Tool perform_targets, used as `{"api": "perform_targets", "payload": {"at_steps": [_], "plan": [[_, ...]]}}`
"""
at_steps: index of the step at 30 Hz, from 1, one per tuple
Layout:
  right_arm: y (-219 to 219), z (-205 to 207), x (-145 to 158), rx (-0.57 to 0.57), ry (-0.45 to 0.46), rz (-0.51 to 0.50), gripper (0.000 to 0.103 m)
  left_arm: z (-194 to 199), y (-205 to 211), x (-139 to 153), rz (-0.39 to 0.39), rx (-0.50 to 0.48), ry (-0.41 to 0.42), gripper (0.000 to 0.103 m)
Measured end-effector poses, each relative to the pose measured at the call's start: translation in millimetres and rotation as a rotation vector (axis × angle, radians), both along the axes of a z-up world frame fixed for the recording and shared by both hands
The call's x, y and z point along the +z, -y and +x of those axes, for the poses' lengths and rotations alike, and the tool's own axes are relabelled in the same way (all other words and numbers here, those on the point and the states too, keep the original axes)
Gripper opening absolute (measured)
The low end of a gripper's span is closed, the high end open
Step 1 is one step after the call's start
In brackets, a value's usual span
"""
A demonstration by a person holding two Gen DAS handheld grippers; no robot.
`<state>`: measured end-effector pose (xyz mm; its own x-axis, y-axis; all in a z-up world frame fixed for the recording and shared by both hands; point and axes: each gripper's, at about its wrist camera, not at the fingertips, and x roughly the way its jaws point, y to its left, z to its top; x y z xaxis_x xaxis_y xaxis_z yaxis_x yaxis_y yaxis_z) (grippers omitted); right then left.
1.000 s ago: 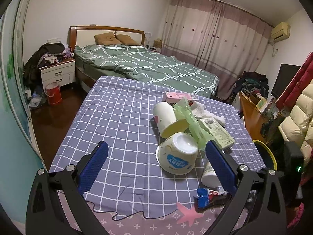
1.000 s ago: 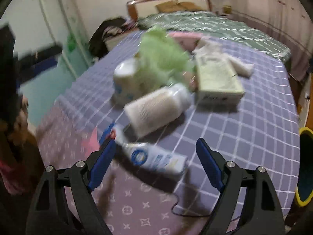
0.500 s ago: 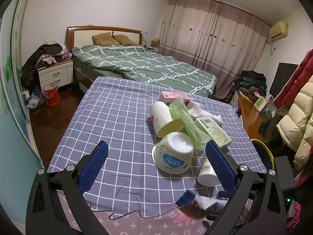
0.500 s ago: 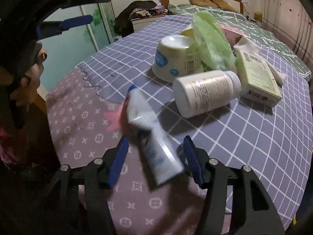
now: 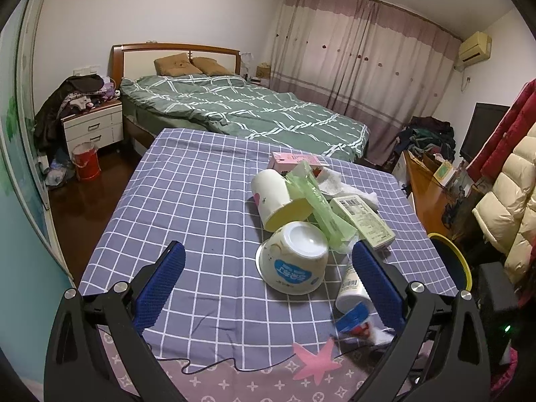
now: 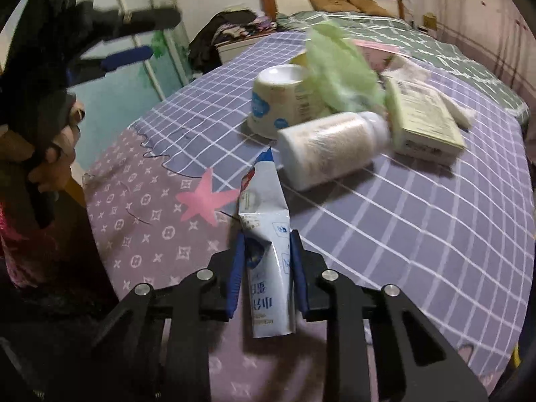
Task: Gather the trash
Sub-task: 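Carry the toothpaste tube to the yellow bin and release it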
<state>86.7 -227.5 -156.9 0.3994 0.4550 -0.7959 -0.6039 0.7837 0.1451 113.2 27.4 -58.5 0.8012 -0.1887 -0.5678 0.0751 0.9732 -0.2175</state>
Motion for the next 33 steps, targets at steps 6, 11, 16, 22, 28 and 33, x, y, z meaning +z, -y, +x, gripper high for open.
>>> {"api": "perform_targets", "payload": {"at_steps": [6,11,16,22,28,33], "plan": [[58,-1,14,-0.138,0.003,0.089,0.025,4,14,-5,0.013,-0.034,-0.015,0.098],[116,2,24,-0.287,0.018,0.138,0.025,9,34,-14,0.021,-0.088,-0.042,0.098],[171,6,35,-0.423,0.040,0.163,0.025,15,65,-24,0.031,-0.168,-0.073,0.098],[252,21,35,-0.688,0.093,0.137,0.026,25,119,-40,0.074,-0.311,-0.106,0.098],[313,48,15,-0.858,0.068,0.040,0.026,40,164,-48,0.180,-0.423,-0.103,0.098],[347,68,-10,-0.943,0.023,0.015,0.032,53,183,-56,0.230,-0.475,-0.133,0.098]]}}
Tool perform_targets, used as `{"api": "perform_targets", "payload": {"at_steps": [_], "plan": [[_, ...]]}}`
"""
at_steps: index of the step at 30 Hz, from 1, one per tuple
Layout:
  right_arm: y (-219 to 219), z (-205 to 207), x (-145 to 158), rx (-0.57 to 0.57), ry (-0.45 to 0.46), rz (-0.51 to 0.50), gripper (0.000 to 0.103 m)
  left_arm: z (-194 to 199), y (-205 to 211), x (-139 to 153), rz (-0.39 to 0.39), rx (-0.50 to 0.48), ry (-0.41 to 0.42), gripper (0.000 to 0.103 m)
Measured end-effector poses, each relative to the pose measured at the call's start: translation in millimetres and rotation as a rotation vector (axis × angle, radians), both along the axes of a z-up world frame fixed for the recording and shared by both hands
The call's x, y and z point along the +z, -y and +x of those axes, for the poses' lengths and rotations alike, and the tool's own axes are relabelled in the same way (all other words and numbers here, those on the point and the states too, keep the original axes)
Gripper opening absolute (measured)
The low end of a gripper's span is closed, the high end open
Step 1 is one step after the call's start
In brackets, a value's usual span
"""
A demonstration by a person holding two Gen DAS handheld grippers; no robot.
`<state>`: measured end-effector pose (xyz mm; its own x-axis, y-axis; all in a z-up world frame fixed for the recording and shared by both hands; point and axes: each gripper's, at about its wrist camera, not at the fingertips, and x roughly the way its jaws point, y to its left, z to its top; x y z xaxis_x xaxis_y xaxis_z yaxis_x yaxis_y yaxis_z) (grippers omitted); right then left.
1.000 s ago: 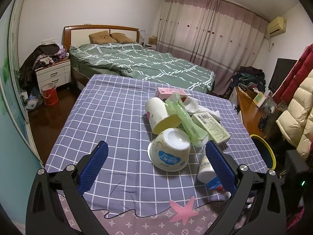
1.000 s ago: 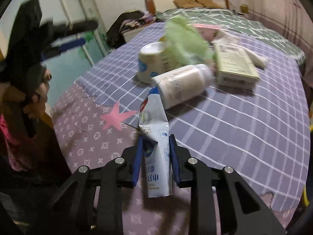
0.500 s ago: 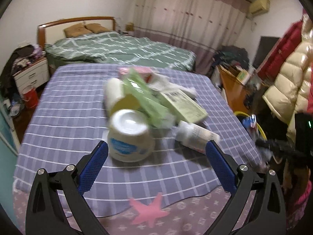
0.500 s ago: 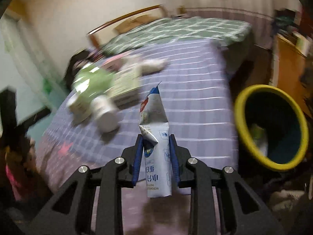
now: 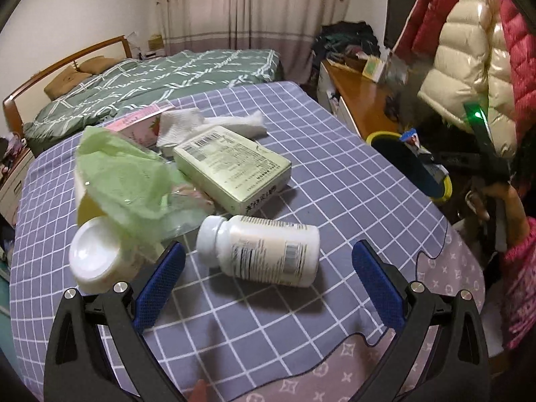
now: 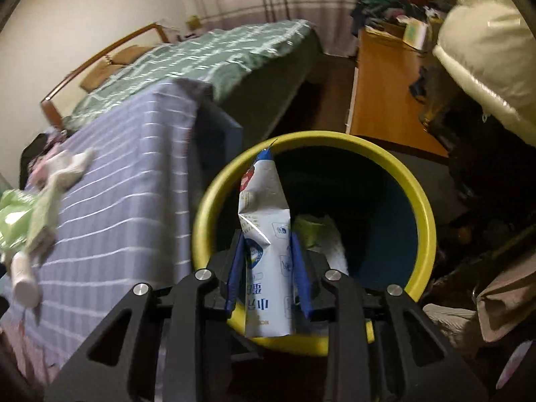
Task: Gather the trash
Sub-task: 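Carry the toothpaste tube to the yellow bin and release it, then grasp the white pill bottle with the left tool and lift it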
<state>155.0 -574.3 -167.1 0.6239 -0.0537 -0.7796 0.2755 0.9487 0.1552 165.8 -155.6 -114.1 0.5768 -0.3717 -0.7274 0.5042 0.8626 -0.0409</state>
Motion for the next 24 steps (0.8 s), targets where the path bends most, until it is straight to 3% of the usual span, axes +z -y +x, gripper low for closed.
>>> {"api": "perform_targets", "payload": {"at_steps": [3,24], "plan": [[14,8,-13,-0.056,-0.010,0.005,0.051,3,2,-2,0.006,-0.006,-0.014,0.098],[-3,-2,-15,-0.013,0.023,0.048,0.052,28,9,-20,0.055,-0.061,-0.074,0.098]]}}
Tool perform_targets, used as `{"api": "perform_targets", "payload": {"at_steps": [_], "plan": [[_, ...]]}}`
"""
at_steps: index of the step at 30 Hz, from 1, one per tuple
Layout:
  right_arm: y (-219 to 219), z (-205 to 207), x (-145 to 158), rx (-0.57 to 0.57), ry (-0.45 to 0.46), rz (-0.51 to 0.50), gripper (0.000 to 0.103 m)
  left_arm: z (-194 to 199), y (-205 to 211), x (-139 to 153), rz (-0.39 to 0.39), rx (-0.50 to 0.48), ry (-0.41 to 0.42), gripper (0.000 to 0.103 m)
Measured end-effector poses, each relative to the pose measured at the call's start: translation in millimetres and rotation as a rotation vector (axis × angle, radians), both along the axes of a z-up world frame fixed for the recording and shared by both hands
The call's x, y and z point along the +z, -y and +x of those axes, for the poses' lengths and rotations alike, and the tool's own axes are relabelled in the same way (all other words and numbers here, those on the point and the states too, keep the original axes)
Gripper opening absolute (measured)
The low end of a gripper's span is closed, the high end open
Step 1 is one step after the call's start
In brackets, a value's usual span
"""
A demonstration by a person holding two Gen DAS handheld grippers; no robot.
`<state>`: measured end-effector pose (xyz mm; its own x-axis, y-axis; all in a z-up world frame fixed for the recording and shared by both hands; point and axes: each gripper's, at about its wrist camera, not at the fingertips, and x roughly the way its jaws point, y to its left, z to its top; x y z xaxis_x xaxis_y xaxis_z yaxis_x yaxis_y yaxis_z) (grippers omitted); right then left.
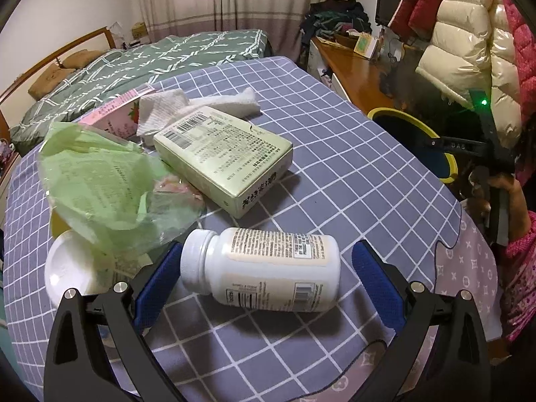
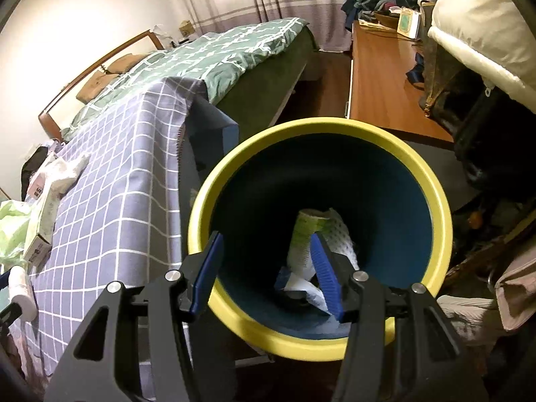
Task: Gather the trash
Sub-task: 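Grasp the white pill bottle with the left tool and lift it, then carry the pill bottle to the yellow bin and release it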
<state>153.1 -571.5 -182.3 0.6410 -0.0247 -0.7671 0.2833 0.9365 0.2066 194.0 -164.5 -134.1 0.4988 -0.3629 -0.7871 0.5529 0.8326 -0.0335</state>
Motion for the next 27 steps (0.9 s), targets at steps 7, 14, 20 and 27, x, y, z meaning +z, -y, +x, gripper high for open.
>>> {"api": "perform_targets", "payload": {"at_steps": [7,14,20,27], "plan": [[-3,-3,-3,0.012,-0.002,0.013,0.052,10,6,-3,0.017,0.015,-0.025,0.086],[2,-17,-3,0.005,0.018,0.025,0.052,9,19,1,0.027,0.007,-0.029,0.085],[13,-41,6,-0.023,0.062,0.034,0.052,5,49,20,0.019,-0.046,0.007,0.085],[29,-73,17,-0.066,0.109,0.021,0.052,12,110,39,-0.023,-0.127,0.013,0.085]]}}
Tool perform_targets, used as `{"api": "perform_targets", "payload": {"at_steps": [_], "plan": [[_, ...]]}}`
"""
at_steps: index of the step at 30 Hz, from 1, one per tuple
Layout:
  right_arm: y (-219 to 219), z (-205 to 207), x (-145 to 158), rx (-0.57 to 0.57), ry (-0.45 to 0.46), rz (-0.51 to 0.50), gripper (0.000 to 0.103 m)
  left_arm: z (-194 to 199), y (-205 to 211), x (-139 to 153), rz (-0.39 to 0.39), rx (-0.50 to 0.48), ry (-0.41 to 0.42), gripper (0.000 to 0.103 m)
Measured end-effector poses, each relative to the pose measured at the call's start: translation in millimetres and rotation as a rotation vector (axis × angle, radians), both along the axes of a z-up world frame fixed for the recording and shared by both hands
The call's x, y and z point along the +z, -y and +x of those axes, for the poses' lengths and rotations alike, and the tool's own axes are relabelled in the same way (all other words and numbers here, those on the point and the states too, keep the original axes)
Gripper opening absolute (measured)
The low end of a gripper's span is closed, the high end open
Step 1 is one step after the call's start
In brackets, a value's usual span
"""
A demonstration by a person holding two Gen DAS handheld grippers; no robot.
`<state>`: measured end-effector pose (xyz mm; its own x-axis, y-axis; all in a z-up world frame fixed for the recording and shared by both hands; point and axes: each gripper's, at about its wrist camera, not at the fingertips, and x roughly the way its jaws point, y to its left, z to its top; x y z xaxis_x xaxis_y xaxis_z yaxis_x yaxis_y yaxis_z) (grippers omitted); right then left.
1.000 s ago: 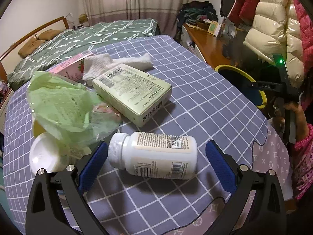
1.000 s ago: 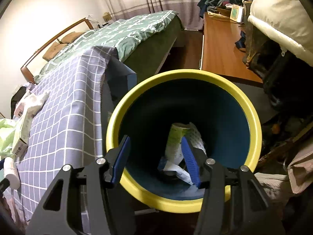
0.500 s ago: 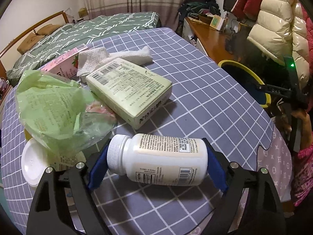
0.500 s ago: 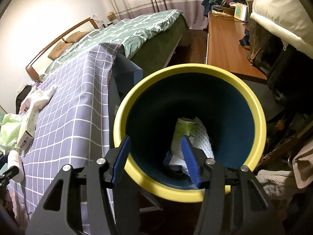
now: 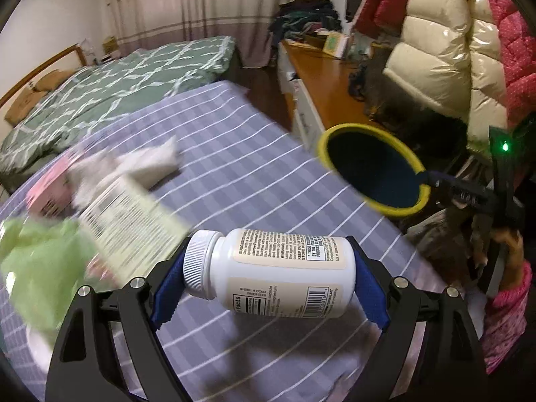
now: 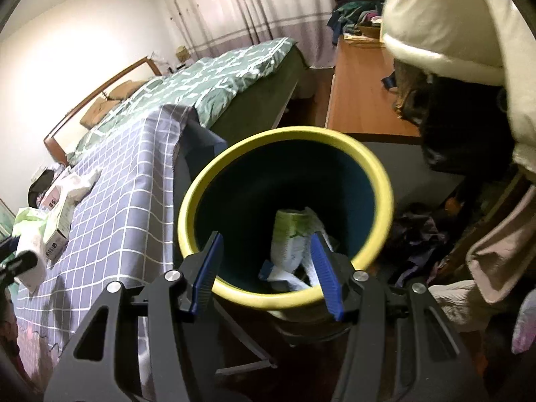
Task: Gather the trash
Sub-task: 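Carry the pill bottle to the yellow bin and release it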
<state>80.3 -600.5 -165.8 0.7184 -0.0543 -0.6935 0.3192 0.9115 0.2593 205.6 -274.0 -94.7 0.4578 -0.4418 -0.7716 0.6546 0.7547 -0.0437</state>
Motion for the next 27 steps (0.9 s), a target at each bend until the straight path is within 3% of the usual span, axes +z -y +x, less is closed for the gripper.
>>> {"api": "perform_targets", "payload": {"at_steps": [9,19,21,27], "plan": [[23,-38,-1,-0.069,0.015,-0.021,0.053,12,109,7,-0.043,-0.149,-0.028,0.085],[39,-54,-18,-0.108,-0.016,0.020,0.056,33,221,-31,0.001,-0.232,-0.067,0.086],[40,-54,-21,-0.110,-0.017,0.030,0.057,37,233,-39,0.011,-0.228,-0.078,0.092],[37,-51,-25,-0.096,-0.027,0.036,0.057,39,221,-36,-0.036,-0.176,-0.100,0.092]]}}
